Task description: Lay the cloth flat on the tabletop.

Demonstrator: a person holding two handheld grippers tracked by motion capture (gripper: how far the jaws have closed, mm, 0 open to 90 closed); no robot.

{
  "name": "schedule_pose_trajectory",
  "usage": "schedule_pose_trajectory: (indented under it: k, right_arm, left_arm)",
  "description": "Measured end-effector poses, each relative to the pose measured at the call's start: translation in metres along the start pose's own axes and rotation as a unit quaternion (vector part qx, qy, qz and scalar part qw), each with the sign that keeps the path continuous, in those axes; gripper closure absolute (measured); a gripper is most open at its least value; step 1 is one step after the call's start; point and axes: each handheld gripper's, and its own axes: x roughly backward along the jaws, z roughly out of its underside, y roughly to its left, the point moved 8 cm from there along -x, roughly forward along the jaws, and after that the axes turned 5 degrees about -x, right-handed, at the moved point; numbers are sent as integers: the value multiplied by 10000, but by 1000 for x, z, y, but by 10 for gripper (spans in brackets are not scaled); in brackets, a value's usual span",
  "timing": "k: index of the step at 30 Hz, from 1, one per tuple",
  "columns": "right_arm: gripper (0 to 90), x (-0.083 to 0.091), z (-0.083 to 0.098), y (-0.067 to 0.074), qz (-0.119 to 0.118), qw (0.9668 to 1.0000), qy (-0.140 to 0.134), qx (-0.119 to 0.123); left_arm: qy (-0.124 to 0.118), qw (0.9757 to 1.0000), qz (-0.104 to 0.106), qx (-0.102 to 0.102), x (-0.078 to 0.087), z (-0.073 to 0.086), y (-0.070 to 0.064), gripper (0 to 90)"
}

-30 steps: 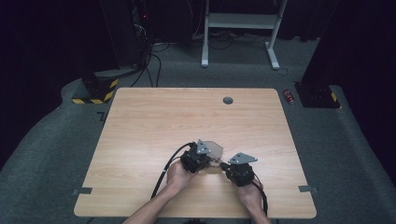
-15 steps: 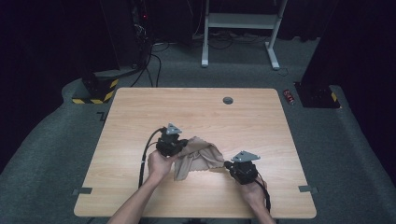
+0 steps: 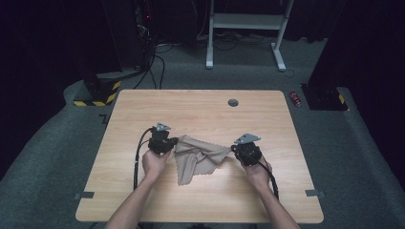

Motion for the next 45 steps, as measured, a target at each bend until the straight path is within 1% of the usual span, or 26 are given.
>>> schedule_pose_trajectory:
  k: [2, 3, 4, 6, 8, 9, 10, 12, 13, 16, 20, 23, 24, 25, 26, 30, 32, 34, 36, 38, 39, 41, 42, 43, 44, 45]
  right_arm:
    - [881, -12, 3, -4, 54, 9999, 156, -28]
    - [858, -16, 4, -5, 74, 9997, 229, -38]
    - [808, -20, 7, -6, 100, 9993, 334, -106]
    - [715, -20, 10, -8, 48, 9986, 420, -328]
    - [684, -14, 8, -9, 34, 9978, 284, -602]
    - [684, -14, 8, -9, 34, 9978, 284, -602]
    - [649, -4, 5, -10, -4, 9971, 93, -753]
    - [629, 1, 1, -6, -79, 9967, -16, -802]
    - [620, 3, 0, -3, -120, 9969, -41, -773]
    - [608, -1, -3, 6, -169, 9976, -26, -677]
    - [634, -12, -3, 17, -292, 9975, 11, -646]
    - [781, -20, 0, 26, -417, 9977, 187, -501]
    - [858, -22, 1, 29, -458, 9978, 246, -419]
    - [896, -23, 2, 30, -481, 9978, 262, -366]
    - [898, -23, 2, 30, -516, 9978, 277, -322]
    - [899, -14, 4, 22, -437, 9983, 218, -320]
    - [898, -8, 6, 13, -326, 9986, 179, -367]
    - [898, -4, 9, 4, -232, 9986, 198, -422]
    - [896, -1, 9, 1, -283, 9978, 155, -583]
    - [855, 1, 6, 6, -394, 9975, 85, -587]
    - [828, 1, 4, 11, -452, 9974, 59, -555]
    - [749, 0, 1, 20, -533, 9975, -1, -464]
    - [720, -2, -1, 26, -578, 9973, -33, -453]
    - [720, -2, -1, 26, -578, 9973, -33, -453]
    - [678, -6, -3, 32, -696, 9964, -2, -485]
    - [662, -9, -3, 35, -717, 9961, 17, -507]
  left_arm:
    - [57, 10000, 9, 67, -6, 2, 0, 893]
    - [58, 10000, 41, 51, -9, 3, -2, 891]
    - [48, 10000, 49, -18, -9, 2, -4, 878]
    - [20, 9999, 51, -157, -8, 1, -7, 791]
    - [-25, 9997, 105, -223, -7, -1, -11, 672]
    - [-25, 9997, 105, -223, -7, -1, -11, 631]
    - [-10, 9996, 45, -275, -9, -1, -12, 592]
    - [16, 9997, 25, -251, -13, 0, -12, 574]
    - [16, 9997, 25, -251, -13, 0, -12, 570]
    - [55, 9999, 39, -118, -21, 2, -12, 586]
    - [90, 9998, 104, -113, -24, 3, -14, 697]
    - [152, 9995, 228, -131, -24, 5, -16, 822]
    - [165, 9994, 247, -149, -24, 5, -17, 865]
    - [194, 9993, 275, -187, -24, 6, -18, 880]
    - [213, 9991, 305, -205, -23, 6, -19, 886]
    - [130, 9988, 343, -340, -10, 4, -19, 893]
    - [73, 9988, 346, -325, -5, 4, -19, 895]
    - [119, 9987, 362, -351, -2, 8, -20, 895]
    - [268, 9979, 366, -470, -4, 16, -23, 895]
    - [327, 9975, 405, -479, -5, 21, -25, 893]
    - [309, 9975, 421, -469, -5, 22, -26, 890]
    - [187, 9979, 407, -462, -4, 20, -26, 882]
    - [187, 9979, 407, -462, -4, 20, -26, 854]
    - [96, 9983, 413, -395, -2, 18, -26, 854]
    - [4, 9987, 388, -340, 0, 15, -25, 733]
    - [-121, 9990, 305, -297, 2, 9, -22, 695]
